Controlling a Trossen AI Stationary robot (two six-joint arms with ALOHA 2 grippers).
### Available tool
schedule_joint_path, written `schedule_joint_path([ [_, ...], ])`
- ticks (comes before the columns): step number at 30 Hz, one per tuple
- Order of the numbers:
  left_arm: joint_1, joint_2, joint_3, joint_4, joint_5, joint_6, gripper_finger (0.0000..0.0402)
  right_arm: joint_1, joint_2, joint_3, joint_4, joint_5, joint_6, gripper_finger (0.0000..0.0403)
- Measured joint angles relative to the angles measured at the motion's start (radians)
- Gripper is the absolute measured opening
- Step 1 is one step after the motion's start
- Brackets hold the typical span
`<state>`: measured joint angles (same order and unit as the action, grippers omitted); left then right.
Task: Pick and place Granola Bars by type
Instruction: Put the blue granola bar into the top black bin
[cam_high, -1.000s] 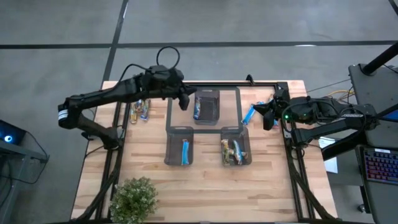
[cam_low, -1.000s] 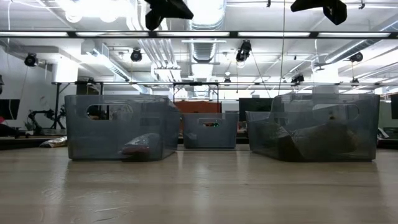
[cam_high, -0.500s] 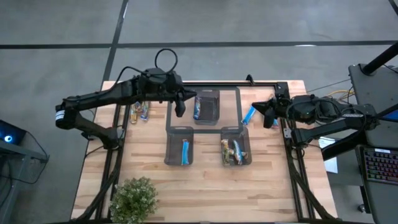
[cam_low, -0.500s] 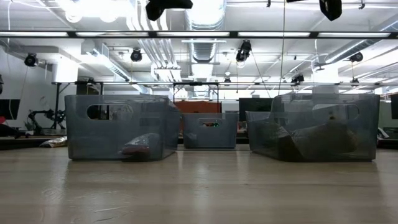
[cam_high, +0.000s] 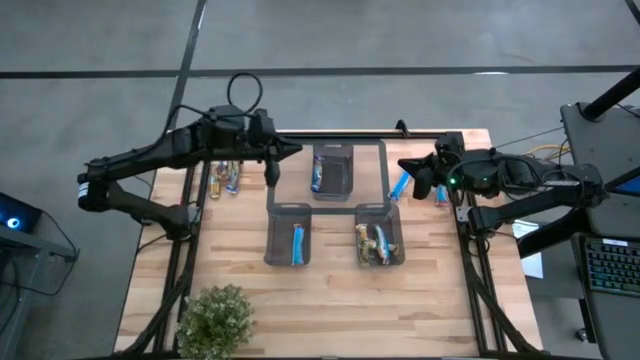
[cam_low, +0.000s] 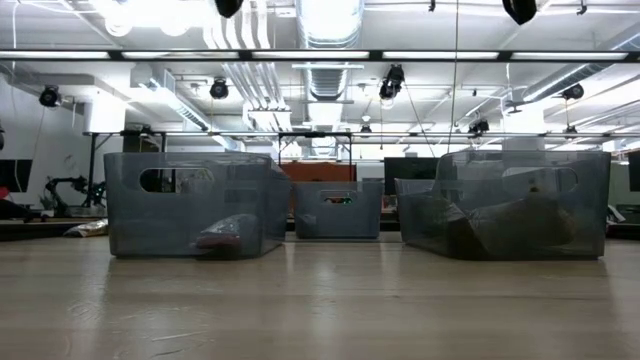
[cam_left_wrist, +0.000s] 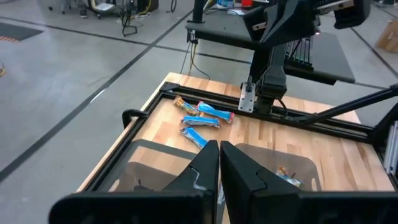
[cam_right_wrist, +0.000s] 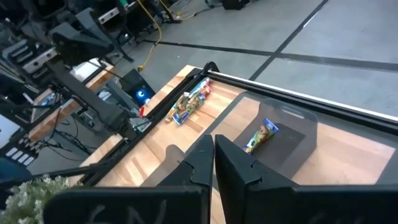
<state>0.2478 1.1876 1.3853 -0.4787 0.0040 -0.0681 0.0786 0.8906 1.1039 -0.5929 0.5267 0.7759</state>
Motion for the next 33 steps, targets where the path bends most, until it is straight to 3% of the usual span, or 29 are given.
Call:
schedule_joint_path([
  [8, 0.001, -0.083, -0.013, -0.101, 0.0, -0.009, 0.0, -0.045, 0.052, 0.053, -0.01, 0.0, 0.018, 0.0008],
  [22, 0.004, -0.299, -0.243, 0.045, -0.042, -0.074, 0.0, -0.071, 0.149, 0.144, -0.065, -0.002, 0.034, 0.0008],
  [33, 0.007, -0.326, -0.262, 0.042, -0.047, -0.085, 0.0, -0.205, 0.249, 0.337, -0.388, -0.002, 0.178, 0.0008],
])
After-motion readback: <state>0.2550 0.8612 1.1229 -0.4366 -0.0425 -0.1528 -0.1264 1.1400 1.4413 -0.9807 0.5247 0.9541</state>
